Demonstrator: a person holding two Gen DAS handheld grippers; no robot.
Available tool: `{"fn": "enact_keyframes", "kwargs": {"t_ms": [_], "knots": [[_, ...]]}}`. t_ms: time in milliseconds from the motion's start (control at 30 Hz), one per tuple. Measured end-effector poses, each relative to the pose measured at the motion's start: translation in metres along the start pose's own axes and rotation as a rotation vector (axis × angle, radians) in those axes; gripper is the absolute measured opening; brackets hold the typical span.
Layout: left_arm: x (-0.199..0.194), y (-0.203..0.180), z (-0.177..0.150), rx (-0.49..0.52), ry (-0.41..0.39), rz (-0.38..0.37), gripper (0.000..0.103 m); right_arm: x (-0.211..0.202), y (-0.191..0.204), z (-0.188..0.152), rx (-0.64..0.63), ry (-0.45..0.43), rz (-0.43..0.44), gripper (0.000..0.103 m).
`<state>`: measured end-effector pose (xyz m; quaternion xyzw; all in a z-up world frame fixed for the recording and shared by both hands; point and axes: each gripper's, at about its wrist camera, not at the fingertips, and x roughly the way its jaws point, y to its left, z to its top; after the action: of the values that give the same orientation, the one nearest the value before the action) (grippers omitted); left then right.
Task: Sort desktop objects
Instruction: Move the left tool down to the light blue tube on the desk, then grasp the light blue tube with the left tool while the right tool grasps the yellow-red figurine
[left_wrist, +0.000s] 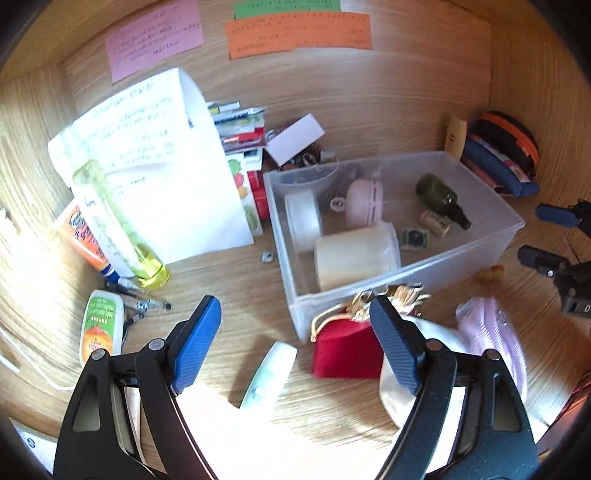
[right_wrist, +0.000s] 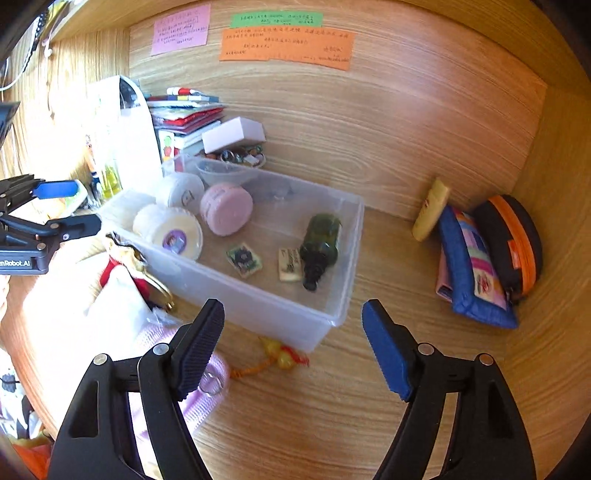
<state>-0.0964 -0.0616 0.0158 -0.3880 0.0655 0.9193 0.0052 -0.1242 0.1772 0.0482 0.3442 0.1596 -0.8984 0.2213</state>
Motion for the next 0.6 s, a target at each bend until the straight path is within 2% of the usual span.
{"fn": "enact_keyframes", "kwargs": {"t_ms": [300,433,533,600], "knots": [[0.034,0.032,-0.045,-0.041,0.15,0.038,0.083,0.015,-0.017,-0.027,0.037,0.069,-0.015,0.074],[0.045,0.036,-0.052,-0.048,0.17,0.029,0.083,0.029,-0.02,-0.034,0.051,0.107,0.016,0.074],[0.05,0.039,-0.054,-0.061,0.173,0.026,0.079,0.039,-0.02,-0.035,0.059,0.131,0.041,0.072],[0.05,0.041,-0.054,-0.067,0.166,0.012,0.07,0.044,-0.019,-0.034,0.058,0.143,0.055,0.064]]}}
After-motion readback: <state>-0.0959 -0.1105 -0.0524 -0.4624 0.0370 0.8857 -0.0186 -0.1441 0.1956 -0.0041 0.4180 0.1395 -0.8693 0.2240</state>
